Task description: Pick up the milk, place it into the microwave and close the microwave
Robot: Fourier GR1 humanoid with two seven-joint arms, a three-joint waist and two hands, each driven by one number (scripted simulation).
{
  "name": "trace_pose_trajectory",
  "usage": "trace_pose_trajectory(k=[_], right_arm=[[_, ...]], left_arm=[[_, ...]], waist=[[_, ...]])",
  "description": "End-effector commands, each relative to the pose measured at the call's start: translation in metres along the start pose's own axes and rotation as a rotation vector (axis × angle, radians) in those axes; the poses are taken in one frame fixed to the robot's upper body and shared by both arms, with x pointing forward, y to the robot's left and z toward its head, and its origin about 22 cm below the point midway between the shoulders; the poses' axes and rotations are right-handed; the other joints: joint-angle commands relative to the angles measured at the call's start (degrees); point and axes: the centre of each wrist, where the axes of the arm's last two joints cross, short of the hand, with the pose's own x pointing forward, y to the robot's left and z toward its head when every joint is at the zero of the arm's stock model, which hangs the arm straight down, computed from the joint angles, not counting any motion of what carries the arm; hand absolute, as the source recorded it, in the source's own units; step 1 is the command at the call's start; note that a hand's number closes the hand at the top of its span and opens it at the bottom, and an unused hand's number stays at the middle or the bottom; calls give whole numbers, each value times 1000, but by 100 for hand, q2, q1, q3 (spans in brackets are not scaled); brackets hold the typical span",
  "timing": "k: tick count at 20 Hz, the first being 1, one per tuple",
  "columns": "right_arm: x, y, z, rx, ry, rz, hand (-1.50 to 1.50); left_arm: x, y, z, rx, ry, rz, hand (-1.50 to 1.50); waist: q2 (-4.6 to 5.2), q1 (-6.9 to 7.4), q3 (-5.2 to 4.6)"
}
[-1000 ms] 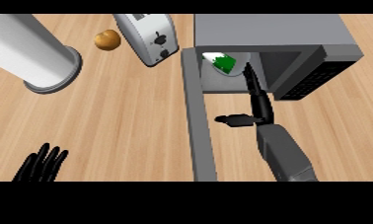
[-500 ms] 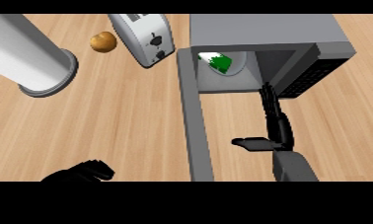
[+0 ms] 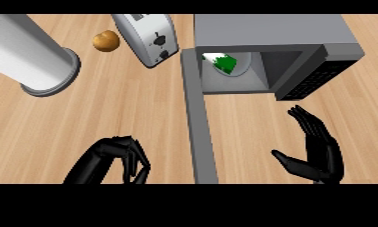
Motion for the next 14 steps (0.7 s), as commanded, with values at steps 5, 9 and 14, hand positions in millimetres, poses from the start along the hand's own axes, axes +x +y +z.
trace_pose_trajectory(k=[5,9,14], right_arm=[[53,-18,18,-46,-28,20,-150],[70,-46,12,-24,-54,85,-150],[95,-40,-6,24,-104,59,-150]], left_arm=[[-12,-36,-78,-132,2,-90,150],[-9,-77,-88,-183,-68,-159,150],[-33,-104,-122,-288,61,-184,150]], waist=[[24,19,2],[21,53,6],[39,-90,1]])
